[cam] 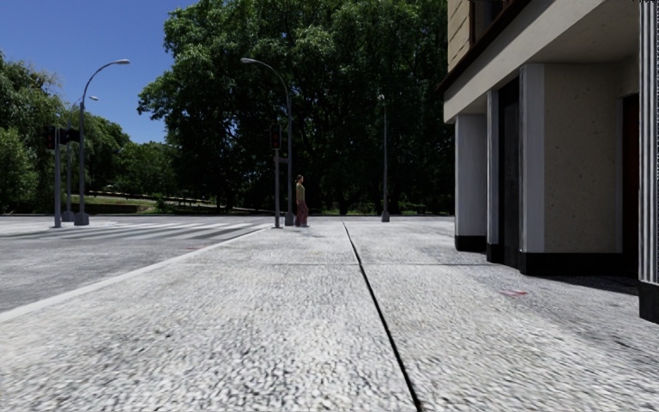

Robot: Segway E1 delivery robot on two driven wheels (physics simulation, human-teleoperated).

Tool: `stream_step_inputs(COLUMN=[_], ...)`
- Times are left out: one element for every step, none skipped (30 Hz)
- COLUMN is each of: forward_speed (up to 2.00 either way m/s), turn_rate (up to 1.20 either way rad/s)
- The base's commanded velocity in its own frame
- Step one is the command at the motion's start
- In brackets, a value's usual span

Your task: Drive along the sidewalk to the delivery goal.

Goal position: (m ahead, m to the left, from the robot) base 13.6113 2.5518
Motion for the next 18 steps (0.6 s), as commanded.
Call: stream_step_inputs(forward_speed=[2.0,2.0,2.0,2.0,2.0,2.0,2.0,2.0,2.0,2.0,2.0,2.0,2.0,2.0,2.0,2.0,2.0,2.0], turn_rate=[0.0,0.0,0.0,0.0,0.0,0.0,0.0,0.0,0.0,0.0,0.0,0.0,0.0,0.0,0.0,0.0,0.0,0.0])
